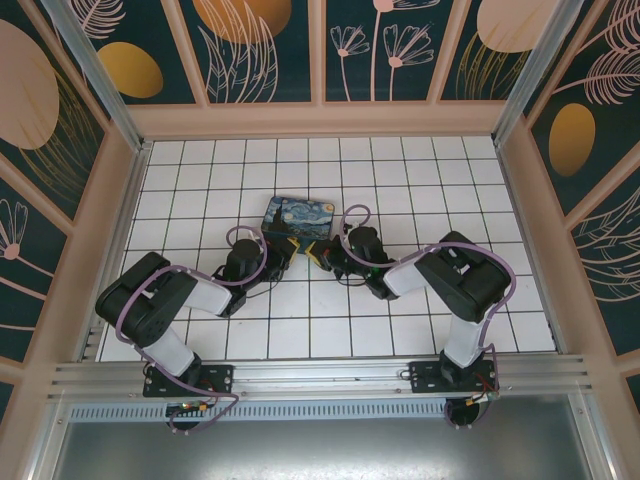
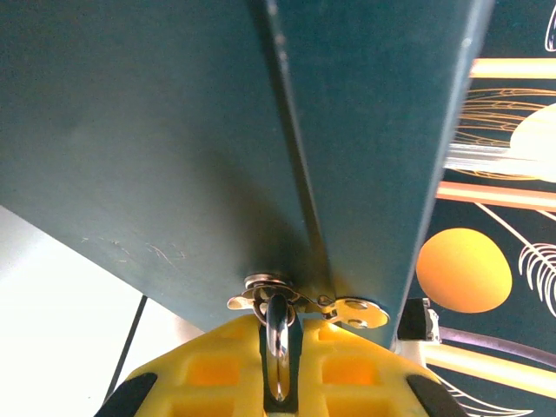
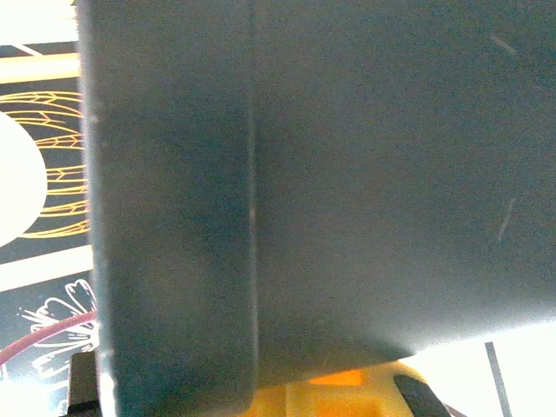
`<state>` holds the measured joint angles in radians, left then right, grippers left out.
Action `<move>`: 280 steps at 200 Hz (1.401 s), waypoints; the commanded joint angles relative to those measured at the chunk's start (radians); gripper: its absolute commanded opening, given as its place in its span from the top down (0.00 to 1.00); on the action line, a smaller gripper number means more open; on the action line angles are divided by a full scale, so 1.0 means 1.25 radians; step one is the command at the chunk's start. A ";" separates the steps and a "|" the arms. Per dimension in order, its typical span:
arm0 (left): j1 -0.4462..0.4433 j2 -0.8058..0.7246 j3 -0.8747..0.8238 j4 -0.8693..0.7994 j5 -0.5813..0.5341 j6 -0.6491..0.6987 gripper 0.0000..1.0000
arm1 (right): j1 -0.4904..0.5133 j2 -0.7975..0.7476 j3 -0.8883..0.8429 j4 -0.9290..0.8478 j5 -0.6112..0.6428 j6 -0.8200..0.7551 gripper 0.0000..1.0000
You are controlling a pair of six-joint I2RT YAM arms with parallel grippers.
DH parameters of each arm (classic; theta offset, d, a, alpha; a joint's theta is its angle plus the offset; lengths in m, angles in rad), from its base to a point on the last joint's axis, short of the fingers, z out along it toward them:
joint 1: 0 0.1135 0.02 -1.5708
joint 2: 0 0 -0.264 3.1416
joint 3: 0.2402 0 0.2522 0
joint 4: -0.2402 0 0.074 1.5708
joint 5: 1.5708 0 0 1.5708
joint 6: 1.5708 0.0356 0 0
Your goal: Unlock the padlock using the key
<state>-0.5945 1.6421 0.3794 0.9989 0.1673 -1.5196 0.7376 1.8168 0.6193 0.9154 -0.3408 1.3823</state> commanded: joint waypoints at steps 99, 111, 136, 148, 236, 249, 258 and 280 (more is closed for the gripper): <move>-0.001 -0.020 -0.006 0.041 -0.009 0.024 1.00 | -0.019 -0.010 0.032 -0.033 -0.012 -0.043 1.00; -0.001 -0.020 -0.007 0.040 -0.011 0.024 1.00 | -0.020 -0.010 0.035 -0.036 -0.012 -0.044 1.00; -0.001 -0.017 -0.005 0.040 -0.010 0.025 1.00 | -0.019 -0.013 0.038 -0.037 -0.013 -0.044 1.00; -0.001 -0.015 -0.005 0.040 -0.010 0.025 1.00 | -0.019 -0.015 0.039 -0.040 -0.011 -0.046 1.00; -0.002 -0.012 -0.007 0.038 -0.009 0.036 1.00 | -0.021 -0.021 0.060 -0.063 -0.014 -0.057 1.00; -0.001 -0.013 -0.007 0.036 -0.008 0.038 1.00 | -0.022 -0.022 0.062 -0.066 -0.013 -0.057 1.00; -0.001 -0.013 -0.007 0.034 -0.008 0.041 1.00 | -0.022 -0.022 0.065 -0.069 -0.013 -0.060 1.00; -0.002 -0.017 -0.008 0.028 -0.010 0.046 1.00 | -0.022 -0.027 0.072 -0.083 -0.013 -0.066 1.00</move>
<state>-0.5945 1.6421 0.3756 1.0004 0.1665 -1.4925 0.7197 1.8160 0.6735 0.8185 -0.3485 1.3319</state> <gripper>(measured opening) 0.127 0.050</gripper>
